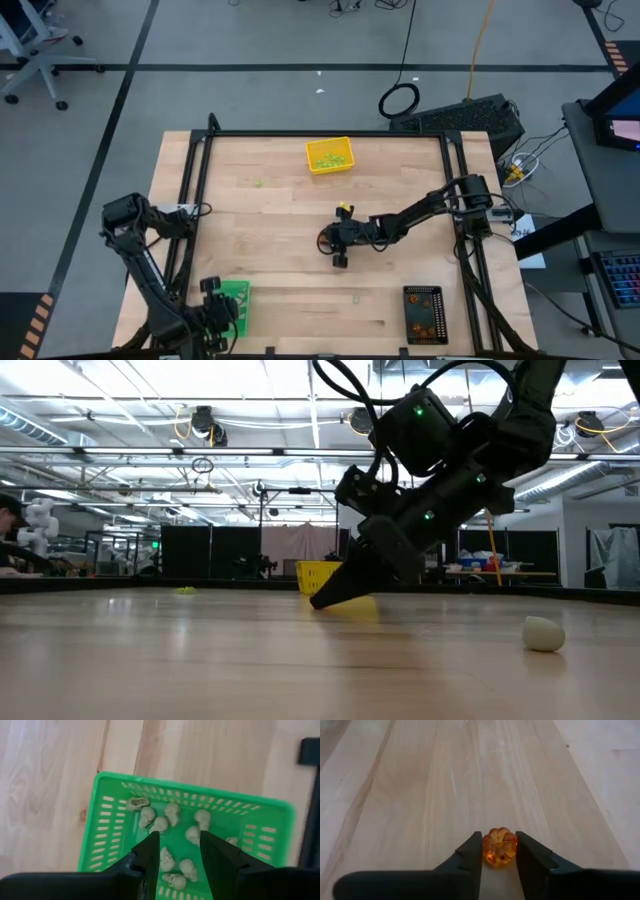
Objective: Sort Halloween decoration
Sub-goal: Put the orange pumpkin toy into the black bin
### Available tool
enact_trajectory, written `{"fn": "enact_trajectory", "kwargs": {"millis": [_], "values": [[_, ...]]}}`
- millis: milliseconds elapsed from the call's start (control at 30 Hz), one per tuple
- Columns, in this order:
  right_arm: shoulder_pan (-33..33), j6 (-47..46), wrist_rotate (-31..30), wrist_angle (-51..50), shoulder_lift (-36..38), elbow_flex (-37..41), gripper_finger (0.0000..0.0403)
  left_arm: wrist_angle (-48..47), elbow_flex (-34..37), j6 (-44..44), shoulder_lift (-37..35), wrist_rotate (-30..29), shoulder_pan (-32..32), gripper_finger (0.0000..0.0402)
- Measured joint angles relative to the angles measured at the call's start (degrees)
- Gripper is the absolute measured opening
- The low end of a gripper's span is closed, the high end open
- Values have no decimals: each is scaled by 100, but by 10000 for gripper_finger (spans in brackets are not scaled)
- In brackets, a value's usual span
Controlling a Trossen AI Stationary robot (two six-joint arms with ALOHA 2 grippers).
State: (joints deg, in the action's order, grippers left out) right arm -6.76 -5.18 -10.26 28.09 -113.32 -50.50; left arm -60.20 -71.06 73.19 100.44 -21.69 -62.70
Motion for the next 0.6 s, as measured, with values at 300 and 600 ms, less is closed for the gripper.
{"fn": "enact_trajectory", "kwargs": {"millis": [300, 600], "values": [[4, -11, -29, 50, 15, 0, 62, -102, -423, -8, -7, -2, 0, 132], [-166, -12, 110, -399, 624, 15, 58, -199, -624, -195, -9, -327, -2, 132]]}}
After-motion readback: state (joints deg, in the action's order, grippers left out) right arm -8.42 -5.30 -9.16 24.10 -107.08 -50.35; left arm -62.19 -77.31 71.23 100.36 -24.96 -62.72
